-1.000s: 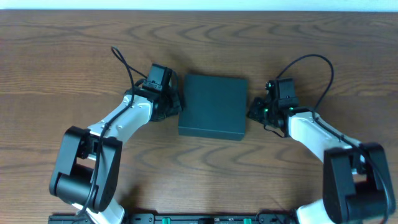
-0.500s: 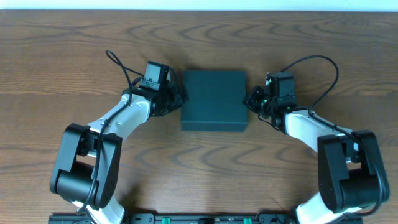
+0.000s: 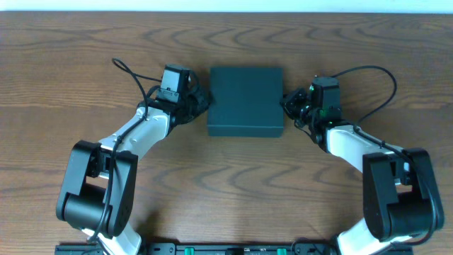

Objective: Pack container

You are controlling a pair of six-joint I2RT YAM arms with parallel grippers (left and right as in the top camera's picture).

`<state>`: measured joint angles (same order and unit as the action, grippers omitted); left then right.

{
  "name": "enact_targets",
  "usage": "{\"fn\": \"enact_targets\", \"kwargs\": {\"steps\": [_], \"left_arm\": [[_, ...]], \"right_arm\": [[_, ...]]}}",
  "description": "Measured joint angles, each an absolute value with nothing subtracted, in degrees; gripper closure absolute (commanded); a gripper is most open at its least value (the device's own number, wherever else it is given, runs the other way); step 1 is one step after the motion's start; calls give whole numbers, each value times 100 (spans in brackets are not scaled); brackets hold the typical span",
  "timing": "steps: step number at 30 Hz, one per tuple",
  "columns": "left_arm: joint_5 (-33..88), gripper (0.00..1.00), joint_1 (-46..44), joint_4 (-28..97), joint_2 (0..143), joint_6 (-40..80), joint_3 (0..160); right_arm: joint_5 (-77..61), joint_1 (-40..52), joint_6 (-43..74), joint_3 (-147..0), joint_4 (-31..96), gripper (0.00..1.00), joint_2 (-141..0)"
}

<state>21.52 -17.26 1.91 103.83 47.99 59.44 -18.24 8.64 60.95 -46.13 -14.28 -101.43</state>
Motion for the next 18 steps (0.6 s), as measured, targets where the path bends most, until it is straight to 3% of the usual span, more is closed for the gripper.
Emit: {"fn": "enact_targets", "kwargs": {"steps": [18], "left_arm": [[2158,94,-1671,-558,10383,5408,5944]], "right_arm": [[-1669,858,7297,-4598,-2071,99,-10162]]}}
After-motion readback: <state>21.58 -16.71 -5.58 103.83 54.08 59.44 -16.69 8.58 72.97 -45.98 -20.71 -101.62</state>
